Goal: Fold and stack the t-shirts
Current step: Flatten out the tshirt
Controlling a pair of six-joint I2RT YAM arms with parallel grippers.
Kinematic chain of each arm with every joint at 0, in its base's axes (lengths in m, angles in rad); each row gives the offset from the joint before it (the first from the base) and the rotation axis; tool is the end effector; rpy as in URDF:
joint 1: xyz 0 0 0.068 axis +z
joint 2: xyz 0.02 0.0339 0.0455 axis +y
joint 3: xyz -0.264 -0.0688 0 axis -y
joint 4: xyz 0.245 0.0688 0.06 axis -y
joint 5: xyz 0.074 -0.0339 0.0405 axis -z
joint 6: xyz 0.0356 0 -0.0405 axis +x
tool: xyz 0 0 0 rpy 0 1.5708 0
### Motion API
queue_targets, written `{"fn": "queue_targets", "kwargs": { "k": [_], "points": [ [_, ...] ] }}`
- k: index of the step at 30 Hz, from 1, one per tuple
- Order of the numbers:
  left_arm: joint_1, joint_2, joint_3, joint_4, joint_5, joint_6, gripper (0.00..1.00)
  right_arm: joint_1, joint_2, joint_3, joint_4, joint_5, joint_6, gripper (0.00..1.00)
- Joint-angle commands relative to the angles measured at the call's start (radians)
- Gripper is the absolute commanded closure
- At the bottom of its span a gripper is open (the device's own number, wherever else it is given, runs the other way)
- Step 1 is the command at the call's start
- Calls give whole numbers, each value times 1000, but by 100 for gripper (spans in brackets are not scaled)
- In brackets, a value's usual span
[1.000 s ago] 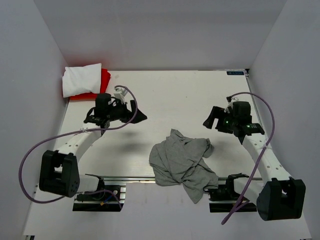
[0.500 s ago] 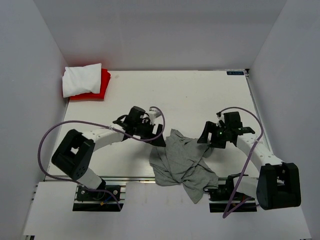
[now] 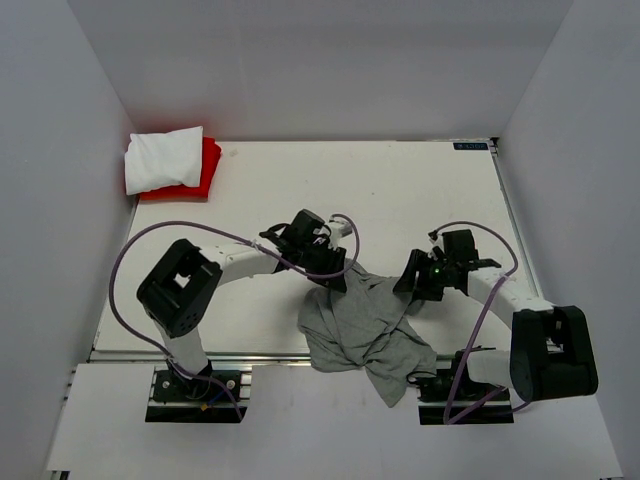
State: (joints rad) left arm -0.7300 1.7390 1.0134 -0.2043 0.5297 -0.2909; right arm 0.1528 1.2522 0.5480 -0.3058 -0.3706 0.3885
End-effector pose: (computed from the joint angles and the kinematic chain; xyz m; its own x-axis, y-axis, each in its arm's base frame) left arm 0.2487 -0.2467 0.1721 -0.8018 0.3854 -0.4566 0.5957 0.5763 -0.5595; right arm 0.2154 0.0462 0.1606 -0.9005 0.2186 -0.3760 0.0095 0.8743 0.4853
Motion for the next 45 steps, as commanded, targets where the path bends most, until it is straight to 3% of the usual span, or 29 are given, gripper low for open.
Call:
{"fn": "queue_targets", "kwargs": {
  "k": [1,5,8,9,11,12,18,25,29,32,38,45],
  "points": [
    [-16,47,36,-46,-13,13,56,5,19,-20,66,-27,18,37],
    [-26,76,56,-56,-37,22,72,5,32,-33,86,-27,24,57],
    [-26,85,79,-56,-37,22,92,4,27,-39,106,-31,26,71],
    [-26,85,79,-56,-46,22,100,5,18,-37,109,-40,24,83],
    [-26,85,88,-56,-59,13,100,4,12,-40,120,-44,24,98],
    [-35,85,88,-44,-71,13,100,5,4,-40,123,-48,26,100],
    [-36,-129,-25,94,-186,-11,100,5,-54,-33,123,-50,21,100],
    [-14,-309,23,22,-399,-1,100,2,-187,52,90,94,30,100],
    [-14,-357,106,-75,-711,9,100,-1,-250,148,86,224,27,100],
    [-5,-401,168,-122,-842,47,100,-1,-287,211,111,303,9,100],
    [-5,-493,249,-46,-844,163,100,-1,-329,378,180,282,-46,100],
    [-5,-506,510,-35,-807,305,100,2,-295,668,197,271,-108,100]
  ]
}}
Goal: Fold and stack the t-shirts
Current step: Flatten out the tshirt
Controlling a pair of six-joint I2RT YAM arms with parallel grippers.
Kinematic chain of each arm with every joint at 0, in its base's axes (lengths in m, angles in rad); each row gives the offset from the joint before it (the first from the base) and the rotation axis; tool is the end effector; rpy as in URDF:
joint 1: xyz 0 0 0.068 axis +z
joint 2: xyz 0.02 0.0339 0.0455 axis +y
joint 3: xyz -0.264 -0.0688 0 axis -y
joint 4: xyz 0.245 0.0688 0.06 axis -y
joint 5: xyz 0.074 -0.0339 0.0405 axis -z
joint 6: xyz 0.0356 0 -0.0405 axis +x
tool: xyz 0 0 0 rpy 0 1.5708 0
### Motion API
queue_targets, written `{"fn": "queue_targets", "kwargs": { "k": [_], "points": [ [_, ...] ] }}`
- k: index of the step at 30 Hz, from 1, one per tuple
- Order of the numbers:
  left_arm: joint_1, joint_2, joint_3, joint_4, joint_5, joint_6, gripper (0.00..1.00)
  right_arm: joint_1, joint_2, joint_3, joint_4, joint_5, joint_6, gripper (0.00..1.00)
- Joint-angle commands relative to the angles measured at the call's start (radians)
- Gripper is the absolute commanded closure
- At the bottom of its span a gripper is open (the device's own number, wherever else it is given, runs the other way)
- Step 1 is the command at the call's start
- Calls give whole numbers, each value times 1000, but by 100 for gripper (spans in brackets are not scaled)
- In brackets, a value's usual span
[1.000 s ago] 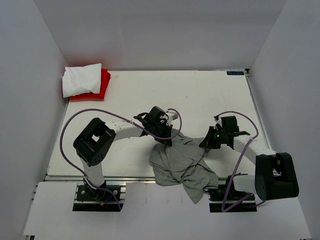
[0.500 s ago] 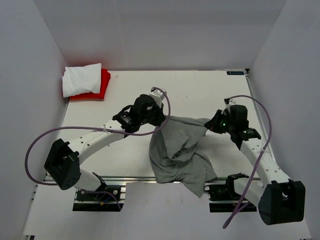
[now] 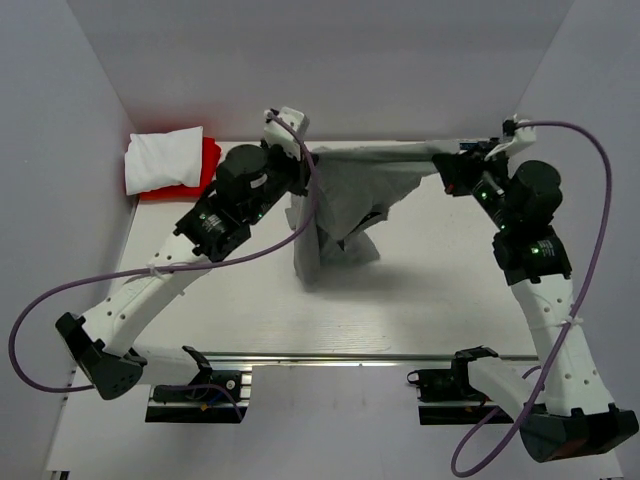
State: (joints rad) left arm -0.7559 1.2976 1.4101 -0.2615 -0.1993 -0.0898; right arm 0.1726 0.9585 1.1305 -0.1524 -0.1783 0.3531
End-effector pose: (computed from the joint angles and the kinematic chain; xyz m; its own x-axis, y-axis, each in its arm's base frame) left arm 0.2182 -0.1960 0.4387 -0.1551 0.0254 -0.9876 0.5181 0.8533 -0.0594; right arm 0.2042 0.0420 0.4327 -0.1007 0.3279 -0.9393 -0.3292 0.8800 0.3425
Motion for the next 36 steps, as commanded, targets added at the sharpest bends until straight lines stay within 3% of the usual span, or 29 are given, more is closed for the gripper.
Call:
{"fn": "queue_targets", "kwargs": {
  "k": [1,10,17,28,36],
  "points": [
    [7,-55,142,13,-68,132,100,-18,5,151,45,68,-81,100],
    [7,-90,342,-22,107,206,100,-18,36,432,54,-10,-146,100],
    [7,-122,483,-51,244,243,100,-18,34,583,66,14,-187,100],
    [7,-132,593,-64,445,243,100,-21,-33,604,137,49,-203,100],
    [7,-73,566,-54,390,243,100,-19,5,577,140,92,-210,100]
  ]
}}
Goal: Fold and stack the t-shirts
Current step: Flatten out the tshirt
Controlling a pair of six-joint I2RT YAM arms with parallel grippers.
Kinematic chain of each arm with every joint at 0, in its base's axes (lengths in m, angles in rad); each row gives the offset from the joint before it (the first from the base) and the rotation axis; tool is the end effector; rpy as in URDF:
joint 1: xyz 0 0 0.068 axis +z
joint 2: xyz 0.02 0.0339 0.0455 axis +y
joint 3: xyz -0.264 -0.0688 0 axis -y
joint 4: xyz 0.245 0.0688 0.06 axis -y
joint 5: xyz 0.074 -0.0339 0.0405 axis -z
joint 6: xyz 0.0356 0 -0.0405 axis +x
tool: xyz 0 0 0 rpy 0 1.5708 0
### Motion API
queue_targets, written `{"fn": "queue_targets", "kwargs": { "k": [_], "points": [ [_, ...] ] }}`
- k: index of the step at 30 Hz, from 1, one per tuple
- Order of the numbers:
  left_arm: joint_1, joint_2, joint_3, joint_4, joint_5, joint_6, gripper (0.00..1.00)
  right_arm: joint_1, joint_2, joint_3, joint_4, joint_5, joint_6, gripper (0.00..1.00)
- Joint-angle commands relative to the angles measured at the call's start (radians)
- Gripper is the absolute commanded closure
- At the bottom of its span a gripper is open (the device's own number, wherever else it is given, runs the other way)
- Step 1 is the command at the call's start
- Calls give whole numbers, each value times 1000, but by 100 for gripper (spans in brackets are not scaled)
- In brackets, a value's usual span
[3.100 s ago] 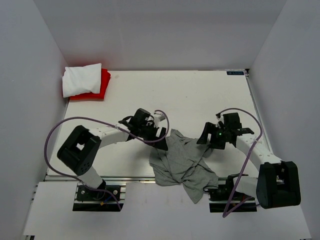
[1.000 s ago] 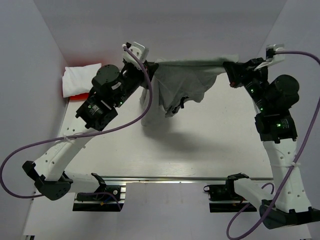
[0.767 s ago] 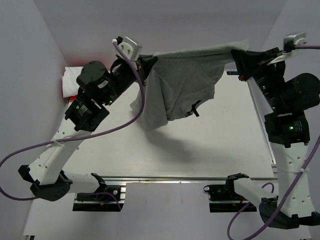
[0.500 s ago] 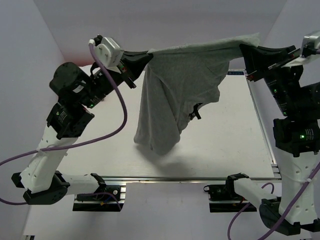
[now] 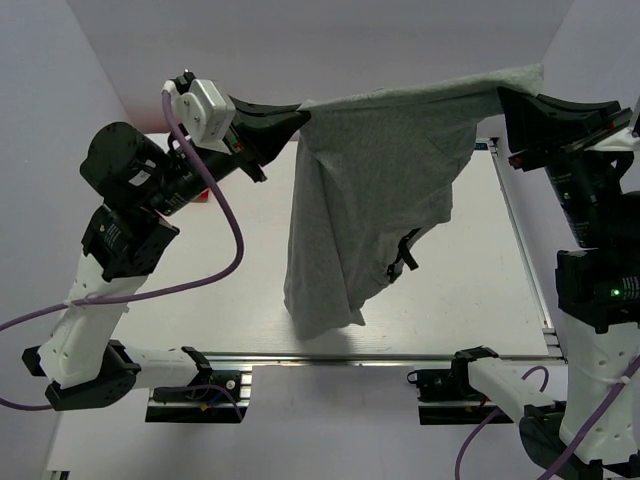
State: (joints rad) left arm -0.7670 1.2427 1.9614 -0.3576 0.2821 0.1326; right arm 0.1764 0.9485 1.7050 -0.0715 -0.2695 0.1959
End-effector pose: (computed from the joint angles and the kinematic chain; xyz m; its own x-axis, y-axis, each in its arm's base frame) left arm 0.1235 -0.1328 0.6081 0.3651 -0.1755 -0.9143 0.8129 0.5387 0.2212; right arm 0.0840 0.0246 0.6083 0.5385 0.2866 -0.7924 -0.4863 0.8737 -0.0145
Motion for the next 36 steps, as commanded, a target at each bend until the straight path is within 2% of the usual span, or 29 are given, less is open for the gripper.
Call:
{"fn": "queue_targets", "kwargs": {
  "k": [1,5,7,8,11,15,18,20,21,26,27,28,29,30,31,32,33,36],
  "points": [
    [18,-2,14,42,-112,21,100,-26,25,-19,61,185,-56,100],
    [18,41,-102,78,-194,32,100,-23,56,-102,107,205,-56,100],
    [27,41,-189,141,-245,19,100,-22,56,-224,122,231,-56,100],
    [28,41,-281,163,-277,19,100,-25,52,-260,172,240,-56,100],
    [28,81,-447,262,-444,-2,100,-25,79,-483,272,300,-56,100],
    [37,176,-526,362,-529,9,100,-26,186,-553,294,342,-35,100],
    [55,352,-466,391,-544,35,100,-28,335,-528,291,378,-29,100],
    [80,460,-368,382,-534,45,100,-26,425,-498,303,401,-33,100],
    [80,569,-334,382,-520,54,100,-25,452,-473,299,411,-35,100],
    [132,906,37,241,-465,53,100,-28,649,-395,276,438,-53,100],
    [132,947,129,186,-452,33,96,-28,668,-360,271,443,-67,100],
    [141,981,164,165,-452,24,83,-28,709,-348,244,440,-69,100],
    [141,1032,186,152,-443,24,59,-31,726,-316,230,440,-72,100],
    [152,1044,198,141,-443,10,1,-28,765,-283,214,438,-63,88],
    [152,1045,198,141,-443,-7,0,-29,812,-266,161,438,-61,72],
    [162,1045,176,141,-443,-7,0,-28,837,-210,144,429,-58,24],
    [163,1034,160,153,-433,-7,0,-28,866,-188,103,420,-56,10],
    [173,994,108,177,-432,-16,0,-28,900,-124,12,418,-47,10]
  ]
}}
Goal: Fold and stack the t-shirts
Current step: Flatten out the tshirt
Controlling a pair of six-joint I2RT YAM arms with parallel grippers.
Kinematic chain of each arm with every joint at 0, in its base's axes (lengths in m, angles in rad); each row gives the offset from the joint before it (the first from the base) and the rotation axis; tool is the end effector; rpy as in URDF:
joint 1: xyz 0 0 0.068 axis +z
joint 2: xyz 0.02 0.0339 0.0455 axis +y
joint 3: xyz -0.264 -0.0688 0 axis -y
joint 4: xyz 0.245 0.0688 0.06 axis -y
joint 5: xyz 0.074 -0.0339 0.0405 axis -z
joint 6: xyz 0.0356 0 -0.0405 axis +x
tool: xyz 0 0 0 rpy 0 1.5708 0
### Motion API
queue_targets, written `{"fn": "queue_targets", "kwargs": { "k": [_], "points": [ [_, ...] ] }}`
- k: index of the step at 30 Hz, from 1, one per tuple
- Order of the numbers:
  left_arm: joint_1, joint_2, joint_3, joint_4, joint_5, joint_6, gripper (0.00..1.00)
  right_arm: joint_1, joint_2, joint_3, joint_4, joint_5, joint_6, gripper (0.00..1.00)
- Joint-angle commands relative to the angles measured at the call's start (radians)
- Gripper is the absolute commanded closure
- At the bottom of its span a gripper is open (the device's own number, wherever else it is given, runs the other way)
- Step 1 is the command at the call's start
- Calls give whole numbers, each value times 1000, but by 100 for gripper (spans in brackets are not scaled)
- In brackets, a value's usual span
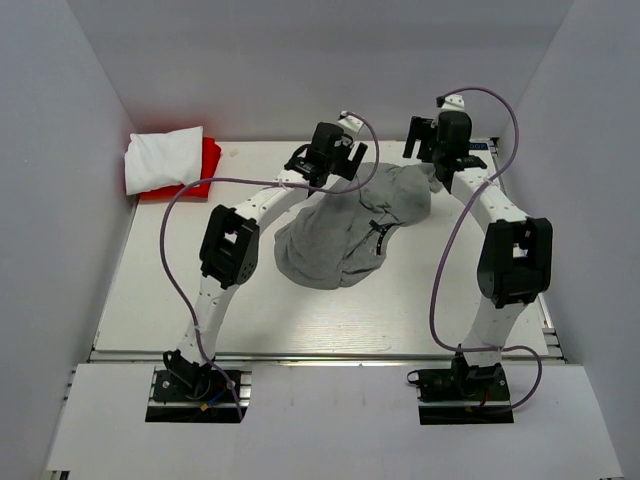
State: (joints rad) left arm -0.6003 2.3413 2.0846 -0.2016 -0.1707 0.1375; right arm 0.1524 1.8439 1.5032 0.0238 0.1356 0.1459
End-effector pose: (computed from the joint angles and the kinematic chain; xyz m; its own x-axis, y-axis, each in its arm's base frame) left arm 0.4605 -0.3079 0.2505 -0.3026 0.3708 -0.8780 0.4769 0.8565 0.1974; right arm 0.4416 0.0630 0.3083 -0.3082 0.0984 -0.9462 0.0216 0.9951 0.0965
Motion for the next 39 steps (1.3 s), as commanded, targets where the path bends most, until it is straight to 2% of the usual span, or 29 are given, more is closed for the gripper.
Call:
{"fn": "queue_targets", "kwargs": {
  "k": [1,6,10,13,14,15,19,20,23,27,29,32,37,39],
  "points": [
    [7,-132,-15,21,20,-21,0,-5,18,95,-96,10,10,10],
    [16,-207,-38,-38,1,-53,0,-4,-23,74,-110,-5,35,10],
    [25,-312,-90,-171,-12,-110,0,-4,-90,26,-157,-24,34,10],
    [8,-495,-323,-180,-24,-139,0,-2,-172,-59,-192,-36,52,10],
    [-1,-554,-481,-141,-24,-148,0,-1,-190,-83,-191,-53,70,10],
    [-12,-662,-556,-122,20,-160,0,-1,-249,-160,-200,-57,84,10],
    [-12,-858,-936,-52,161,-223,0,4,-357,-313,-223,-158,129,10],
    [-21,-929,-983,-51,181,-223,0,6,-383,-330,-235,-197,144,10],
    [-44,-1011,-1124,-39,290,-223,0,10,-425,-472,-266,-313,167,10],
    [-82,-1011,-1209,-7,341,-262,0,24,-474,-606,-191,-408,213,10],
    [-107,-962,-1221,20,373,-277,0,38,-476,-662,-151,-489,230,10],
    [-118,-898,-1221,66,395,-303,0,55,-436,-690,-136,-528,231,10],
    [-130,-833,-1189,16,196,-312,0,79,-350,-719,-82,-562,259,10],
    [-139,-800,-1180,16,171,-312,0,90,-316,-718,-65,-559,267,10]
  ]
}}
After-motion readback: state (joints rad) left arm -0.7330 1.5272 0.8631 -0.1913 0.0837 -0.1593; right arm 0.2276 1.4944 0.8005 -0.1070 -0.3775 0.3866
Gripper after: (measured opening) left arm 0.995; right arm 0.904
